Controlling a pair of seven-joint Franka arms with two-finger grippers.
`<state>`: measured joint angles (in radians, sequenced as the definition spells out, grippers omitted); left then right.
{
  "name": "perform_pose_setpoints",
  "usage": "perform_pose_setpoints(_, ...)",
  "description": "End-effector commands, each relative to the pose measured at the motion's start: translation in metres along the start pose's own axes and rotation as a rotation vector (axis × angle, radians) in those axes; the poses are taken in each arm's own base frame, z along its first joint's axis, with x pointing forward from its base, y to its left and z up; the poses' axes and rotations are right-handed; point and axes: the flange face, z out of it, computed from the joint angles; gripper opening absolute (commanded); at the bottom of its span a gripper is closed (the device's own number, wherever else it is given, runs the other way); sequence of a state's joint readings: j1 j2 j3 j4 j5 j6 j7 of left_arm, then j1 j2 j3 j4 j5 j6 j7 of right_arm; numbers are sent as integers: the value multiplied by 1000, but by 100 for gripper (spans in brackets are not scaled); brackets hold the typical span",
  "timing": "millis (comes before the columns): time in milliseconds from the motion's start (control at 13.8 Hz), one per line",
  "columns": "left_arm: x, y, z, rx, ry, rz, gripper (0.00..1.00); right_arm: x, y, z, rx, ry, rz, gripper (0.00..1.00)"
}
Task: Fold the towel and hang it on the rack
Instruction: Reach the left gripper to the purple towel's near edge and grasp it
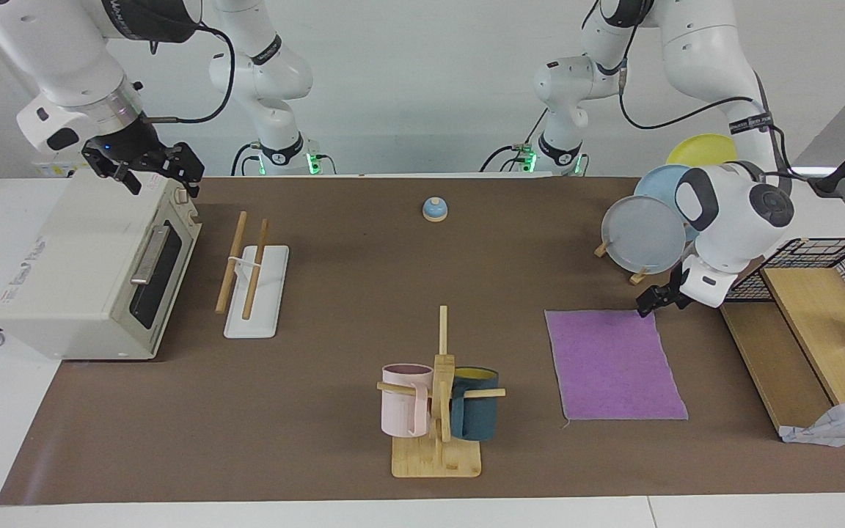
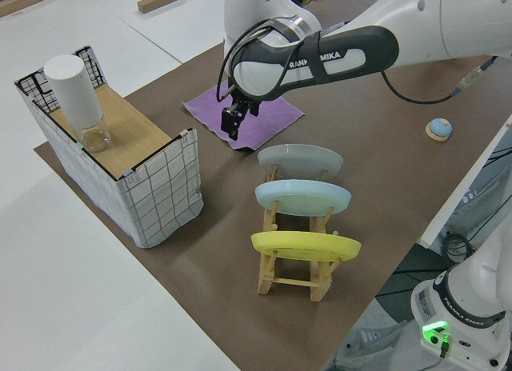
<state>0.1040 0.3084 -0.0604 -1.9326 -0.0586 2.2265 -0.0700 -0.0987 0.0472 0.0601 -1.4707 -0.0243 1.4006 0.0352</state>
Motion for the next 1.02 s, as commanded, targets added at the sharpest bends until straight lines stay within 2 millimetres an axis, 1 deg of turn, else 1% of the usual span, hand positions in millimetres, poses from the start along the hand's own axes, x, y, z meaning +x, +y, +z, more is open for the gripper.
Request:
perform_pose_setpoints(0, 0, 1, 14, -32, 11, -17, 100, -6, 2, 1, 13, 5, -16, 100)
perform_pose_setpoints(291, -11, 0, 20, -28, -76, -28, 98, -6, 2, 1, 13, 5, -16, 100)
perform_pose_setpoints(436, -17, -2, 25, -25, -93, -37, 98, -6, 2, 0, 13, 6, -16, 100)
perform_pose_setpoints(581, -18, -1, 25, -23, -89, -71, 94, -6, 2, 1, 13, 5, -16, 100)
perform_pose_setpoints(727, -18, -1, 26, -23, -91, -72, 86, -6, 1, 1, 13, 5, -18, 100)
perform_pose_setpoints(799, -18, -1, 26, -23, -95, -72, 79, -6, 2, 1, 13, 5, -16, 100)
perform_pose_setpoints(945, -18, -1, 26, -23, -97, -72, 59, -6, 1, 0, 13, 7, -18, 100)
